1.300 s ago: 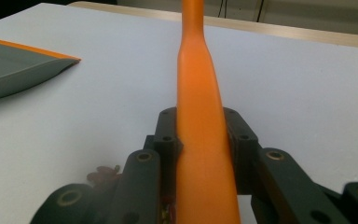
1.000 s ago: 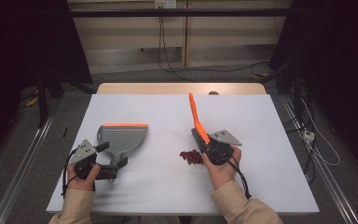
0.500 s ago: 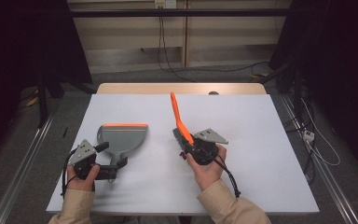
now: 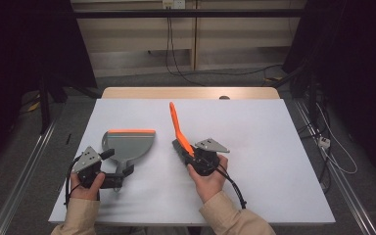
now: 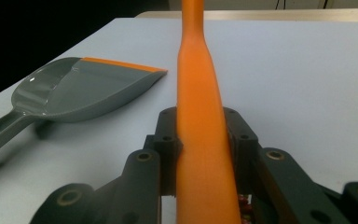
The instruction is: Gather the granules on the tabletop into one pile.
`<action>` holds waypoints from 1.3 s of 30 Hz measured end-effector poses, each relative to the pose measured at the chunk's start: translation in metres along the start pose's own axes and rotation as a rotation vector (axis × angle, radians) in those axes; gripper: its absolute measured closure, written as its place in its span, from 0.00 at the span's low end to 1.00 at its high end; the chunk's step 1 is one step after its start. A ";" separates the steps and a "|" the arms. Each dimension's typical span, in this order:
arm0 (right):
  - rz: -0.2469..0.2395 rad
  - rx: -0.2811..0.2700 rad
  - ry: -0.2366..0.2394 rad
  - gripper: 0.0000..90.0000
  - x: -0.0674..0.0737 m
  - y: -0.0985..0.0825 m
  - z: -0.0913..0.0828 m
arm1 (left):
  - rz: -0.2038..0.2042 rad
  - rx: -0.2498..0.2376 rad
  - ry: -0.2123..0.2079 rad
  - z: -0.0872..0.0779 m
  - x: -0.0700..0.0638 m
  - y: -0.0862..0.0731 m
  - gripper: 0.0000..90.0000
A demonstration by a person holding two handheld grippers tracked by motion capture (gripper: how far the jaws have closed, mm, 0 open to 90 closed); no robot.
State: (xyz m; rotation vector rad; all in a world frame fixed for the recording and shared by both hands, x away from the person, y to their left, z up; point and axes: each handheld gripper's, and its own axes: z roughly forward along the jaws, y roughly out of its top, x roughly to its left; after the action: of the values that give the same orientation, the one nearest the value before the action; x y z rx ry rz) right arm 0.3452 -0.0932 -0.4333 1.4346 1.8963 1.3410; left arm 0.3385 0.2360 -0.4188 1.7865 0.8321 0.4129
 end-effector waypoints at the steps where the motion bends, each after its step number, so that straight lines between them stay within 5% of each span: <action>1: -0.002 0.007 -0.002 0.79 0.000 -0.001 0.001 | 0.001 0.001 0.000 0.000 0.000 0.000 0.04; 11: 0.016 0.030 -0.039 0.79 -0.017 -0.006 -0.001 | 0.003 0.001 0.002 0.000 0.000 0.000 0.04; 39: 0.015 0.030 -0.040 0.79 -0.030 -0.005 -0.009 | 0.007 0.007 0.000 0.000 -0.001 0.000 0.04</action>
State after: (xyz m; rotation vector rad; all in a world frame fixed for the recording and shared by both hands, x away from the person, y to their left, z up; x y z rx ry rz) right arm 0.3474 -0.1236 -0.4401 1.4817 1.8915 1.2860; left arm 0.3384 0.2353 -0.4184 1.7959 0.8282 0.4148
